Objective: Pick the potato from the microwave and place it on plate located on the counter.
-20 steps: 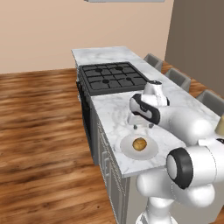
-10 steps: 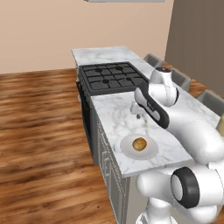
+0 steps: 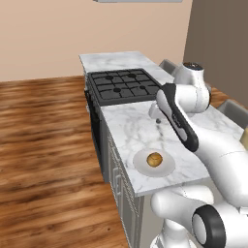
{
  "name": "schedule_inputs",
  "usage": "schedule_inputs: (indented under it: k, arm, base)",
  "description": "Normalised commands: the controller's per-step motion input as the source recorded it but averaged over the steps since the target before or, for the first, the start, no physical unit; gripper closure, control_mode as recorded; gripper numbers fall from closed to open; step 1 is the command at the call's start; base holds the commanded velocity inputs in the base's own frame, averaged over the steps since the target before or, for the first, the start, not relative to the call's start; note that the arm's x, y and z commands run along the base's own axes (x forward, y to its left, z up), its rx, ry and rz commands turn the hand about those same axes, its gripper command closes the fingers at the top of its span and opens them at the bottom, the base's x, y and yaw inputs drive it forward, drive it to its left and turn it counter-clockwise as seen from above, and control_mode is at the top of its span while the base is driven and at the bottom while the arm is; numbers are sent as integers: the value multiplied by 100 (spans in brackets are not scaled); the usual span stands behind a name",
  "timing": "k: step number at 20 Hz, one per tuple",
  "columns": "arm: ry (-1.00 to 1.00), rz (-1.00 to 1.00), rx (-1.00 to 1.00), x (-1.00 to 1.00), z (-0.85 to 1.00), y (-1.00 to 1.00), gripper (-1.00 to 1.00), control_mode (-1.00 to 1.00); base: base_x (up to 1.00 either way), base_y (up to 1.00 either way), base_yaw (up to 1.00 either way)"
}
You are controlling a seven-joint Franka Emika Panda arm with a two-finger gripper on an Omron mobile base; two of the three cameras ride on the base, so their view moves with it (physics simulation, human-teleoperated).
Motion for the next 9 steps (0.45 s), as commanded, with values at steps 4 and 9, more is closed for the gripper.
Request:
schedule_inputs:
  k: [4,9]
  arm:
    - [-7,0,0,-35,51,0,-100,-100]
    - [-8,0,0,-33,45,0,-100,-100]
  base:
    - [0,0,0]
    - [0,0,0]
